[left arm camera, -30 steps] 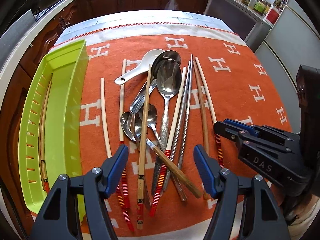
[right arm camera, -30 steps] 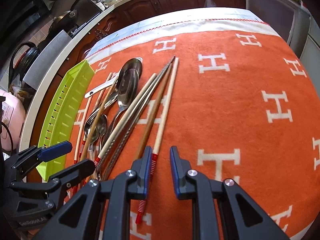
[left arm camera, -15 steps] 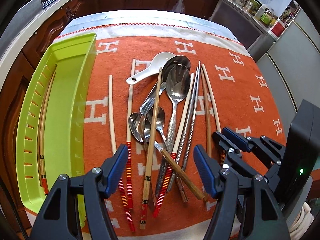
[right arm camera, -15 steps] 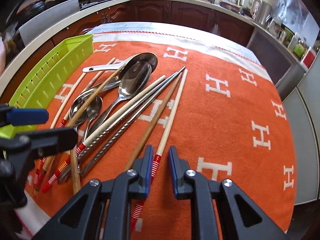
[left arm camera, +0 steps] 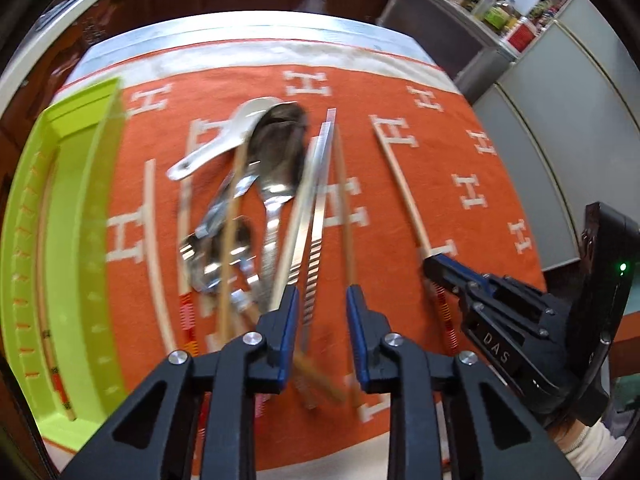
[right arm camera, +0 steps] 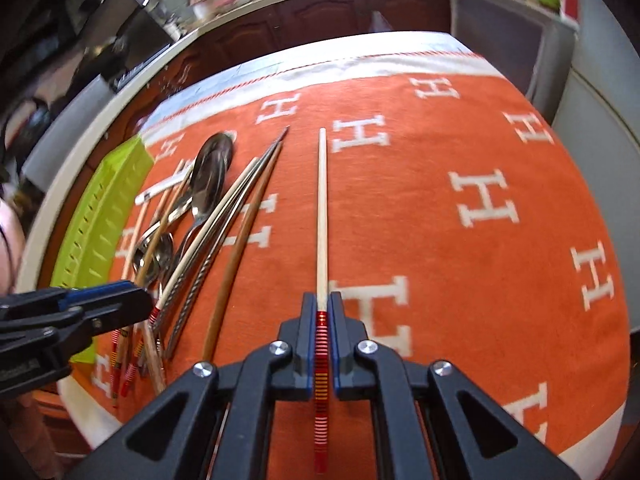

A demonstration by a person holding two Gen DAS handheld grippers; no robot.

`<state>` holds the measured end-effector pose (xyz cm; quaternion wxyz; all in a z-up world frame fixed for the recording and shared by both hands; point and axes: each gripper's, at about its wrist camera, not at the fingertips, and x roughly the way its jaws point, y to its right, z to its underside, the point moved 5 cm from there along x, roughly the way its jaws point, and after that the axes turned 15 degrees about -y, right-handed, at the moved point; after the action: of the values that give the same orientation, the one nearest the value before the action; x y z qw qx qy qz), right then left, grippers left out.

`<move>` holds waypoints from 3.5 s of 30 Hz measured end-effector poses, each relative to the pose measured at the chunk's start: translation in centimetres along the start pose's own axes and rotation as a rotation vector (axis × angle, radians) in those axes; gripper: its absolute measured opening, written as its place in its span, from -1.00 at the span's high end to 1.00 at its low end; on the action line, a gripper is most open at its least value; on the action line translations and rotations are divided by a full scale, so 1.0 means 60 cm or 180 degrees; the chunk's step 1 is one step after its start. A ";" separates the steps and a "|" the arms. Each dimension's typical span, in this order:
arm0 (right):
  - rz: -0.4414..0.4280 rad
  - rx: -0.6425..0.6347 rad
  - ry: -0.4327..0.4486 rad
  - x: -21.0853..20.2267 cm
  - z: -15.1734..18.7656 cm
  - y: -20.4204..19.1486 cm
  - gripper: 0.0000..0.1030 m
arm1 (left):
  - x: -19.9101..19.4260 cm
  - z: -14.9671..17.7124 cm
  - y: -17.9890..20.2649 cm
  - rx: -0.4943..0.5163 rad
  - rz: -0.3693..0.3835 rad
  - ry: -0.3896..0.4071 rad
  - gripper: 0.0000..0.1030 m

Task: Organize utensils
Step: 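Grasp a red-striped chopstick with the right tool, then grasp a wooden chopstick with the left tool while the right tool holds its chopstick, then lower both chopsticks into the green tray and open both tools, then grasp a wooden chopstick from the pile with the left tool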

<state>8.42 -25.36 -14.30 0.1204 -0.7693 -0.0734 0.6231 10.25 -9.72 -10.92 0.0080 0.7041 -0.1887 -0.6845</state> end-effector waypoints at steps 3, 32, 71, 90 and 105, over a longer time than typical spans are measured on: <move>-0.0145 0.0111 0.0016 -0.010 0.001 0.017 0.91 | 0.009 -0.021 0.024 0.0078 0.0115 -0.0091 0.69; -0.0609 0.0314 0.0027 -0.026 0.006 0.052 0.90 | 0.104 -0.052 0.091 0.0215 -0.0657 -0.0139 0.92; -0.1017 -0.0450 -0.0474 0.048 -0.087 -0.394 0.90 | -0.124 0.020 -0.339 -0.0992 -0.0508 0.0530 0.88; -0.1197 -0.0390 -0.0860 0.114 -0.076 -0.445 0.86 | -0.167 0.086 -0.377 -0.1501 -0.0548 0.0698 0.71; -0.0887 -0.0847 -0.0700 0.023 -0.031 -0.361 0.86 | -0.145 0.082 -0.287 -0.1139 -0.0282 0.0571 0.63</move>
<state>11.31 -4.40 -9.24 0.0941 -0.6883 -0.2733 0.6654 9.95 9.92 -7.49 0.1195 0.7572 -0.0315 -0.6413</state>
